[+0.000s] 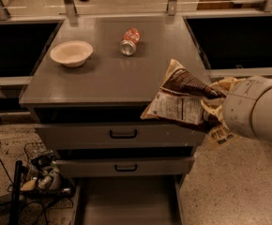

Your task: Pick brown chip bag from bottom drawer and place on counter

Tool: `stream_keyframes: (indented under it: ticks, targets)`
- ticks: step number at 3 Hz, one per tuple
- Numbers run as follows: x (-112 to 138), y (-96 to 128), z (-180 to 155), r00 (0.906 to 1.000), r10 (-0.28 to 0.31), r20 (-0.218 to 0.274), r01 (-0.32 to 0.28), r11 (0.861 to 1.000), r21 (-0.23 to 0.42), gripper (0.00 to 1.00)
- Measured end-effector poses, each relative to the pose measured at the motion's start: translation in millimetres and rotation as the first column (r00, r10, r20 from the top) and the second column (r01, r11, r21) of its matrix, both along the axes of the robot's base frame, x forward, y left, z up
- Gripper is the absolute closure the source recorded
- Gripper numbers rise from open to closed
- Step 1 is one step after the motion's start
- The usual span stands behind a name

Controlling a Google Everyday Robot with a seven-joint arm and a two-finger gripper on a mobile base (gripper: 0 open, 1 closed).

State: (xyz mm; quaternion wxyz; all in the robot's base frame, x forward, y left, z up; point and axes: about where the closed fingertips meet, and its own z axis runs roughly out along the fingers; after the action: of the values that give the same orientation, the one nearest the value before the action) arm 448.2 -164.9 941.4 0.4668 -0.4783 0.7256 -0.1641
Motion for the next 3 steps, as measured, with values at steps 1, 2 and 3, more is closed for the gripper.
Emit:
stream_keyframes:
  ticks: [1, 2, 3]
  targets:
    - [39.8, -11.1, 6.6, 0.9998, 0.018, 0.004, -0.018, 0.999, 0.051, 1.00]
    - [118.8, -16.1, 34.7, 0.9980, 0.063, 0.010, -0.063, 0.997, 0.047, 1.00]
    - [171.3, 24.2, 73.6, 0.9846, 0.169, 0.044, -0.170, 0.985, 0.024, 1.00]
